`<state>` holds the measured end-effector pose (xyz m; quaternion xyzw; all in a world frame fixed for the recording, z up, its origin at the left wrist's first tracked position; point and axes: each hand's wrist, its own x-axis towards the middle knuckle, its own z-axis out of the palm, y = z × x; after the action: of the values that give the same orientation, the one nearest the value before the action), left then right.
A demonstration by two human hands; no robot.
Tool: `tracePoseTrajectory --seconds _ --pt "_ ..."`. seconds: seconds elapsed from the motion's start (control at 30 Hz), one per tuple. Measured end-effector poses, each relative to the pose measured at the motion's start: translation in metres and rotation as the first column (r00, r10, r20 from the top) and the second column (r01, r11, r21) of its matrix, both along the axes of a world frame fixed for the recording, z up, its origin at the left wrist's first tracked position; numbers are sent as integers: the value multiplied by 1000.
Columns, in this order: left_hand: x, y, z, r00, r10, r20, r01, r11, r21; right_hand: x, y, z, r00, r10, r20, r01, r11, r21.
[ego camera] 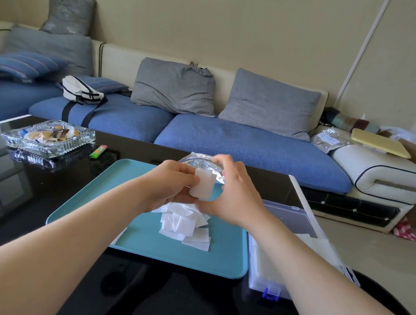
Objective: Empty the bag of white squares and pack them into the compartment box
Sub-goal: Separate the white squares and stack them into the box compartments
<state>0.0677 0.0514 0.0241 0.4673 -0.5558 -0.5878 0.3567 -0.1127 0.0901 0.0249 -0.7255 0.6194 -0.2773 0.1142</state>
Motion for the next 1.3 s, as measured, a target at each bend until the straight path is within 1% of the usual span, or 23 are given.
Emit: tracePoseTrajectory --seconds 0.03,0.1,0.17,0.23,0.33,0.5,0.7,0.77,0.87,0.97,1.03,1.07,1.1,1.17,1.2,1.27,1.3 --pt "-1 1 0 1000 -7 1 7 1000 9 -3 -2 -3 998 42 -38 -42 999 2" --pt "-2 1 1 1000 -21 -3 21 999 24 -6 -4 -7 996 75 -57 -77 996 -37" --pt "-4 2 2 999 -38 -5 38 999 31 -7 -3 -6 994 69 -89 -77 992 -99" --pt "-4 4 3 998 -55 -7 55 998 43 -6 -1 -4 985 53 -163 -78 986 -147" --pt "-4 5 3 996 -84 17 83 995 48 -4 0 -2 979 71 -191 -109 975 -196" --pt "-4 4 2 993 -106 51 103 992 67 -1 4 2 966 14 -257 -60 983 -172" --pt "-5 4 0 988 -151 40 147 985 94 1 4 3 918 -89 -388 0 974 -225" --pt "-6 4 1 987 -153 45 148 985 93 2 5 3 922 -81 -379 -8 974 -227" --pt "-11 6 2 988 -144 58 139 986 92 2 5 3 919 -20 -394 -67 976 -206" --pt "-15 10 3 982 -168 88 161 983 83 2 8 4 911 -51 -410 -23 984 -175" --pt "-20 10 3 982 -172 81 166 983 81 -1 13 7 911 -78 -404 16 988 -153" --pt "-22 10 2 983 -172 71 166 983 82 -2 15 8 922 -74 -379 28 992 -124" --pt "-25 10 2 983 -172 63 167 983 81 -5 17 9 944 -60 -324 37 996 -78" --pt "-33 14 3 982 -184 52 180 981 68 -14 18 9 990 -43 -136 44 999 5" --pt "-38 16 3 981 -189 47 186 981 62 -18 18 9 998 -56 -37 58 998 35" --pt "-48 24 7 975 -220 33 218 974 60 -28 22 11 979 -125 160 111 989 94" --pt "-53 27 8 972 -234 23 232 971 58 -33 24 13 951 -162 263 134 984 120"
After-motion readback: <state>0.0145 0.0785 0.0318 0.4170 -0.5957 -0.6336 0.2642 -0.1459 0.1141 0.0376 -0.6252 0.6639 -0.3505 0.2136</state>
